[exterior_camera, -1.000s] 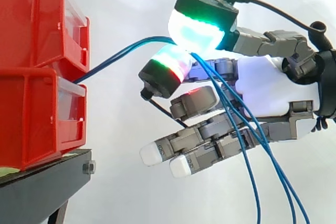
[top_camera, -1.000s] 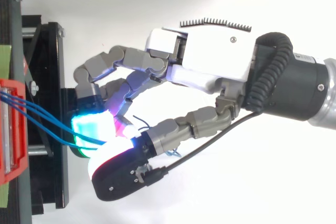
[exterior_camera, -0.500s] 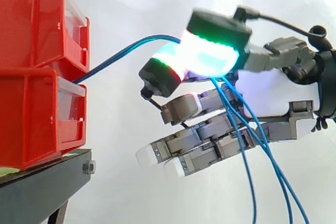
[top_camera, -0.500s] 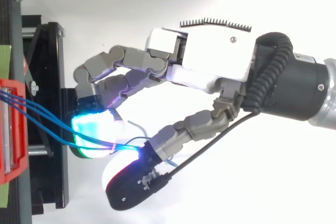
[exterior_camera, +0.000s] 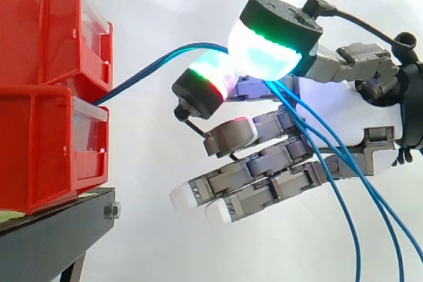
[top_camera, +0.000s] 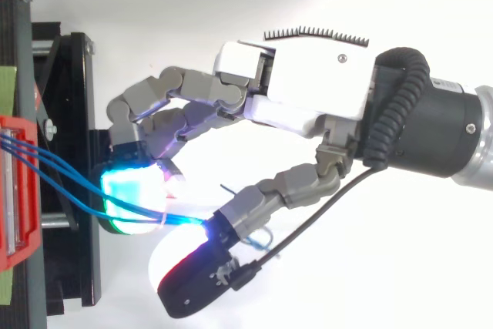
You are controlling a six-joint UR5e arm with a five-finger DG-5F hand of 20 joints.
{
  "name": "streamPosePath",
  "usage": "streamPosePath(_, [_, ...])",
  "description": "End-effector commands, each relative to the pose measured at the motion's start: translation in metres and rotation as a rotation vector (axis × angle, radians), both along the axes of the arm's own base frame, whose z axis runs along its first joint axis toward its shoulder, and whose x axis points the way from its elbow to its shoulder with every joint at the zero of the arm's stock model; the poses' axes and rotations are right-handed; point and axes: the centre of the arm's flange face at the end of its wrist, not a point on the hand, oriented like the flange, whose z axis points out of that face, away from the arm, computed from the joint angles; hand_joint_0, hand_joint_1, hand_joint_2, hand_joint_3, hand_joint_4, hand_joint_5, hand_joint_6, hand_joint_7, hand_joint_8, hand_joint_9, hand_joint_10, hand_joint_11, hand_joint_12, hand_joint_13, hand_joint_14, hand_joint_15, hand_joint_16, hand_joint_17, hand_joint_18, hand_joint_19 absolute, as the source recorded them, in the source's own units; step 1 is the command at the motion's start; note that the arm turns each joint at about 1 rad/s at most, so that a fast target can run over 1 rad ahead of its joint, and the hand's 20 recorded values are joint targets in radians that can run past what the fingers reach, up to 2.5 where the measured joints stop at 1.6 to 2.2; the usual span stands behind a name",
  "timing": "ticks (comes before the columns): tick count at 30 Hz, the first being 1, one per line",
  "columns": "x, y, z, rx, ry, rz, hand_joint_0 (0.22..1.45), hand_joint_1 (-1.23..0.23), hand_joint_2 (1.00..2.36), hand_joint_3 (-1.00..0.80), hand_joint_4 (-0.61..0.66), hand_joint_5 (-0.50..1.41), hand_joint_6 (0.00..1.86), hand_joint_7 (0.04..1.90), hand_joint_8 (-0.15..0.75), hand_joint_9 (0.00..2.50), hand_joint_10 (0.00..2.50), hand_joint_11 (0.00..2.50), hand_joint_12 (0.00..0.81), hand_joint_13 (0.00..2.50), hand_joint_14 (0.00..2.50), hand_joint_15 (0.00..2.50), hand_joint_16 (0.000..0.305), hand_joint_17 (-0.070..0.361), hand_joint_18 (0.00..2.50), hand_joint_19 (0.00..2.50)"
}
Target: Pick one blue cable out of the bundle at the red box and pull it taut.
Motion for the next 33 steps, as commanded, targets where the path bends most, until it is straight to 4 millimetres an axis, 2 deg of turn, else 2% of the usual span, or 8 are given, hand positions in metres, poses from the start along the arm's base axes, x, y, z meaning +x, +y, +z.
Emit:
streamPosePath(1, [0.0000, 0.0000, 0.0000, 0.000, 0.000, 0.000, 0.42, -0.94, 1.00, -0.50, -0.09, -0.21, 0.81, 1.14, 0.314, 0.64, 0.40, 1.81, 0.469, 0.42, 0.01, 0.27, 0.070, 0.158, 0.50, 0.18])
streamPosePath(3, [0.0000, 0.0000, 0.0000, 0.000, 0.000, 0.000, 0.40, -0.91, 1.00, -0.50, -0.08, -0.21, 0.80, 1.14, 0.329, 0.65, 0.43, 1.78, 0.476, 0.43, 0.01, 0.28, 0.072, 0.161, 0.50, 0.20])
streamPosePath(6, [0.0001, 0.0000, 0.0001, 0.000, -0.001, 0.000, 0.40, -0.80, 1.00, -0.50, -0.07, -0.19, 0.80, 1.16, 0.346, 0.71, 0.40, 1.81, 0.490, 0.44, 0.01, 0.29, 0.073, 0.164, 0.50, 0.24])
streamPosePath(10, [0.0001, 0.0000, 0.0001, 0.000, -0.001, 0.000, 0.44, -0.68, 1.00, -0.50, -0.07, -0.18, 0.78, 1.21, 0.326, 0.77, 0.32, 1.86, 0.481, 0.45, 0.01, 0.30, 0.070, 0.157, 0.48, 0.28])
streamPosePath(12, [0.0003, 0.0001, 0.0007, 0.000, -0.001, 0.000, 0.46, -0.68, 1.00, -0.50, -0.08, -0.17, 0.78, 1.23, 0.311, 0.78, 0.25, 1.91, 0.475, 0.46, 0.01, 0.31, 0.068, 0.153, 0.47, 0.30])
streamPosePath(17, [0.0000, 0.0000, 0.0000, 0.000, 0.000, 0.000, 0.54, -0.73, 1.00, -0.49, -0.10, -0.17, 0.78, 1.30, 0.272, 0.83, 0.08, 2.01, 0.445, 0.46, 0.01, 0.31, 0.061, 0.138, 0.44, 0.32])
streamPosePath(24, [0.0000, 0.0000, 0.0000, 0.000, 0.000, 0.000, 0.56, -0.80, 1.00, -0.44, -0.10, -0.17, 0.79, 1.29, 0.267, 0.83, 0.08, 2.03, 0.442, 0.47, 0.01, 0.32, 0.060, 0.136, 0.45, 0.33])
streamPosePath(33, [0.0003, 0.0001, 0.0007, 0.002, -0.002, 0.000, 0.64, -0.89, 1.02, -0.24, -0.14, -0.18, 0.82, 1.34, 0.255, 0.84, 0.18, 1.99, 0.433, 0.52, 0.01, 0.32, 0.058, 0.131, 0.52, 0.31])
